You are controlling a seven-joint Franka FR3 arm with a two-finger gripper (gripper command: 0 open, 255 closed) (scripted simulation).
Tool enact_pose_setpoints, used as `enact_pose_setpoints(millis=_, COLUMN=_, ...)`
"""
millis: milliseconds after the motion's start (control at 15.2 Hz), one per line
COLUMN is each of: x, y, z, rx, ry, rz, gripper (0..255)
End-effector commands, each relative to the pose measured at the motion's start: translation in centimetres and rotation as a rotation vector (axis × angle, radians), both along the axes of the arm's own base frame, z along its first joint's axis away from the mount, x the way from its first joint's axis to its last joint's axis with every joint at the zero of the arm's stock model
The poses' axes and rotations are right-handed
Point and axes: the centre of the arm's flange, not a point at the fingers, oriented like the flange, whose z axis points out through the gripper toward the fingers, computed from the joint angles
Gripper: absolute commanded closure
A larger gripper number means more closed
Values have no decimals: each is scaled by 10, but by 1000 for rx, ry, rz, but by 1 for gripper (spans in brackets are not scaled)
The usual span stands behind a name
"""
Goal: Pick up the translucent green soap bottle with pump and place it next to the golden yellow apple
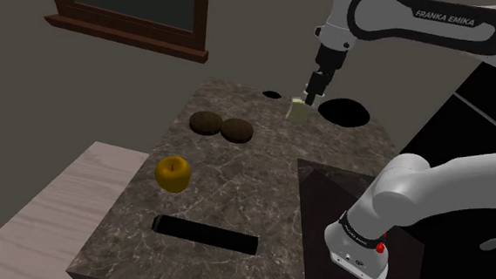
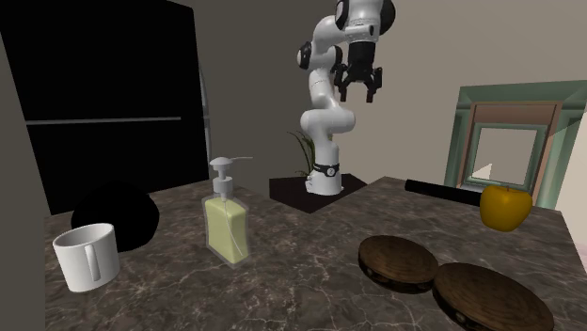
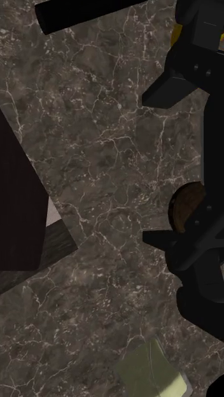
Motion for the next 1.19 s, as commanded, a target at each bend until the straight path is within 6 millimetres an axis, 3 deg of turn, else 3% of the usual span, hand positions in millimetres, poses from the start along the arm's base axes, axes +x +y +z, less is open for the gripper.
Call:
enact_pose_setpoints(millis=0, x=14, y=-19, z=-12, rx=-5, ry=7, rz=2, gripper=0)
enact_pose_setpoints(millis=1122, x=126, y=-187, z=-111, rx=-38, ry=63, rz=19, gripper=0)
